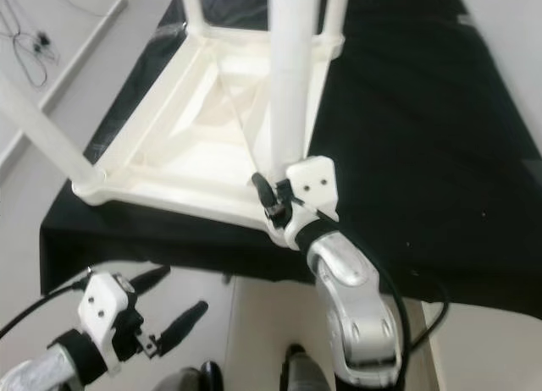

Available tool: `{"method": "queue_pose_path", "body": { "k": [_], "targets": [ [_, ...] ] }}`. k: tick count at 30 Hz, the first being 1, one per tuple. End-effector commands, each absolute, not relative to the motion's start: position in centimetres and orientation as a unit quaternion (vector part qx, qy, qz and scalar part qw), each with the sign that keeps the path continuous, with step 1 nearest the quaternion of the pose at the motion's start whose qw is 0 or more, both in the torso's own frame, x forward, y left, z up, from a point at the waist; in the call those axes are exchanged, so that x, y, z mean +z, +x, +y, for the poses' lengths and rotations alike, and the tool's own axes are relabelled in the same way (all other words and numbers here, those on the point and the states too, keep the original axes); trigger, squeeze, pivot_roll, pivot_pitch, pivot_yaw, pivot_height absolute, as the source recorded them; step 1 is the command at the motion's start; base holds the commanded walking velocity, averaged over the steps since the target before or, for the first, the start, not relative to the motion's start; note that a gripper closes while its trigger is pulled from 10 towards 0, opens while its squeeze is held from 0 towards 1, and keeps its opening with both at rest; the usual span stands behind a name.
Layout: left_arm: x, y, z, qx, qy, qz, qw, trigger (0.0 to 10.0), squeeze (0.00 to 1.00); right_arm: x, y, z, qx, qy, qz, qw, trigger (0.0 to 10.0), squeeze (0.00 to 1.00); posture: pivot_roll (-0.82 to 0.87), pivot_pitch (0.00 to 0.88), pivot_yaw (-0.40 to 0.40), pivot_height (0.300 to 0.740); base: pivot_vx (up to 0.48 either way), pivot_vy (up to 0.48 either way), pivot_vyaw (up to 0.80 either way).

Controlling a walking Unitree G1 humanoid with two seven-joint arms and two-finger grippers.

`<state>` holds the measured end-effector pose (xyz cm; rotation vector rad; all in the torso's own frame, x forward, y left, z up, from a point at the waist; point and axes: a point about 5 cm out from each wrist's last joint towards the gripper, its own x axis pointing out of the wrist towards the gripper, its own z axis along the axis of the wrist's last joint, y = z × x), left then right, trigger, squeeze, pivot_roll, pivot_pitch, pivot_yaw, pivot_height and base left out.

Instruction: Building children table

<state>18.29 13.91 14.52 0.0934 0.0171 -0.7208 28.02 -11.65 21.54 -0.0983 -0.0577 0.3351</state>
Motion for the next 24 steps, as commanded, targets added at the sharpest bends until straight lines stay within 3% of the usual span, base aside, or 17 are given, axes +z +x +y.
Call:
{"method": "queue_pose_path", "body": {
  "k": [1, 2, 8, 9, 10, 11, 15, 24],
  "targets": [
    [13.8, 18.3, 14.3, -0.342, 0.052, 0.02, 0.938, 10.0, 0.0, 16.6, 28.7, -12.5, 0.137, -0.03, 0.107, 0.984, 10.0, 0.0, -0.03, 0.277, 0.064, 0.74, 0.0, 0.0, 0.0],
    [13.7, 18.7, 14.3, -0.341, 0.057, 0.013, 0.938, 10.0, 0.0, 17.4, 29.5, -12.3, 0.148, -0.023, 0.092, 0.984, 10.0, 1.0, -0.01, 0.258, 0.061, 0.74, 0.0, 0.0, 0.0],
    [13.5, 19.6, 14.3, -0.328, 0.076, -0.004, 0.942, 10.0, 0.0, 19.3, 31.5, -11.6, 0.227, -0.013, 0.041, 0.973, 10.0, 1.0, 0.0, 0.238, 0.057, 0.74, 0.0, 0.0, 0.0],
    [13.4, 19.8, 14.2, -0.327, 0.077, -0.006, 0.942, 10.0, 0.0, 20.1, 31.9, -11.5, 0.271, -0.015, 0.019, 0.962, 10.0, 0.46, 0.01, 0.225, 0.052, 0.74, 0.0, 0.0, 0.0],
    [13.4, 19.8, 14.2, -0.327, 0.077, -0.006, 0.942, 10.0, 0.0, 20.1, 31.9, -11.5, 0.271, -0.015, 0.019, 0.962, 10.0, 0.46, 0.01, 0.225, 0.052, 0.74, 0.0, 0.0, 0.0],
    [13.3, 19.9, 14.1, -0.326, 0.077, -0.008, 0.942, 10.0, 0.0, 20.8, 32.2, -11.4, 0.314, -0.014, 0.005, 0.949, 10.0, 0.0, 0.02, 0.215, 0.048, 0.74, 0.0, 0.0, 0.0],
    [13.1, 20.2, 13.7, -0.327, 0.077, -0.014, 0.942, 10.0, 0.0, 22.3, 33.6, -11.5, 0.409, -0.049, -0.029, 0.911, 10.0, 0.0, 0.04, 0.207, 0.032, 0.74, 0.0, 0.0, 0.0],
    [12.9, 20.2, 13.1, -0.327, 0.074, -0.025, 0.942, 10.0, 0.0, 24.5, 36.2, -10.5, 0.483, -0.069, -0.049, 0.872, 10.0, 0.0, 0.06, 0.21, 0.007, 0.74, 0.0, 0.0, 0.0]
  ]
}}
